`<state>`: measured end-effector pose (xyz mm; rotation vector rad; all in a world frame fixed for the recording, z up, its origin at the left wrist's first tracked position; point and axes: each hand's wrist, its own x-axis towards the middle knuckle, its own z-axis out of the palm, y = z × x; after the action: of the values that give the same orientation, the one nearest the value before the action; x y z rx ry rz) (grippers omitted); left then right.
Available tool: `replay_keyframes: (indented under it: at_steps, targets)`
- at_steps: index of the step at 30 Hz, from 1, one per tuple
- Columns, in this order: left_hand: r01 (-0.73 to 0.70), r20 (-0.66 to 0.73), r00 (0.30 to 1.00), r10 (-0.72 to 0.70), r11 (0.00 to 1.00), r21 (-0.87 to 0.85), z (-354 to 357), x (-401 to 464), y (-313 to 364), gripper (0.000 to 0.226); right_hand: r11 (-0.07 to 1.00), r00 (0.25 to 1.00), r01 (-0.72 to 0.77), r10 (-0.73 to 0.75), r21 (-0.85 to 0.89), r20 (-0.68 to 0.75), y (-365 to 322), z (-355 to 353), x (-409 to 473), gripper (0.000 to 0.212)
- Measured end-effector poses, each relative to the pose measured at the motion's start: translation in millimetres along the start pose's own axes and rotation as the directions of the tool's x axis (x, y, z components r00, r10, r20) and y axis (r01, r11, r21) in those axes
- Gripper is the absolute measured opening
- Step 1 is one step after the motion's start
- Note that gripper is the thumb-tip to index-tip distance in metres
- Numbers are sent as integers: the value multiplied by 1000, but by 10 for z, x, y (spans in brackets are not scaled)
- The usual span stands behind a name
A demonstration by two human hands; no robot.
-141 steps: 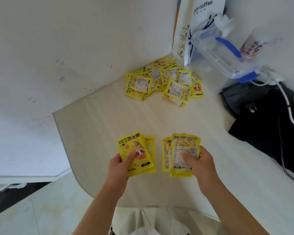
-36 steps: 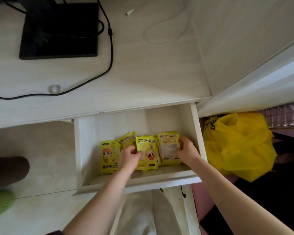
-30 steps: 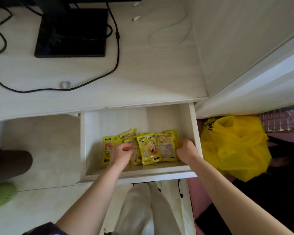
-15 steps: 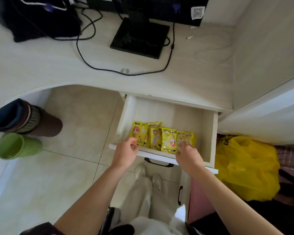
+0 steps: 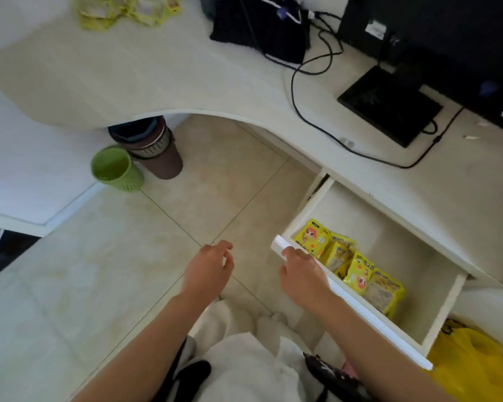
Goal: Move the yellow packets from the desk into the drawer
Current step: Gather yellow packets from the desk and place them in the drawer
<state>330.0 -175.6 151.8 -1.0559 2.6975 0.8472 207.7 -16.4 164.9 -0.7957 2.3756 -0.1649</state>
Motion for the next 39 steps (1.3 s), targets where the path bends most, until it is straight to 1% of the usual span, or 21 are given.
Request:
replay_keyframes:
  at_steps: [4,7,12,18,27,32,35,39]
  targets:
    - [22,-53,998,-22,1000,9,-332,18,-435,29,995,995,96,-95,-5,4,-561,0,186,28]
    - [35,-105,994,-33,999,13,-658,104,-844,29,985,985,171,-171,-26,19,-1104,-1,410,30]
    - [72,-169,983,-71,997,4,-1132,338,-1402,30,967,967,255,-255,-26,8,-1890,-69,787,34]
    - [138,-202,970,-136,990,-3,-1566,685,-1890,30,945,945,327,-327,-29,-5,-2574,-193,1229,35]
    - [186,-272,945,-180,983,-3,-2156,1467,-2209,30,923,921,383,-385,-48,-53,-3228,-656,2104,36]
    - [240,-337,910,-242,970,-47,-2537,2065,-2248,29,918,917,391,-395,-65,-62,-3504,-1017,2676,39]
    - [252,-364,893,-264,964,-81,-2777,2406,-2224,27,892,889,445,-450,-77,-83,-3669,-1236,2996,35]
    - [244,-368,892,-262,965,-96,-2974,2789,-2195,26,870,864,482,-492,-107,-110,-3832,-1503,3353,35]
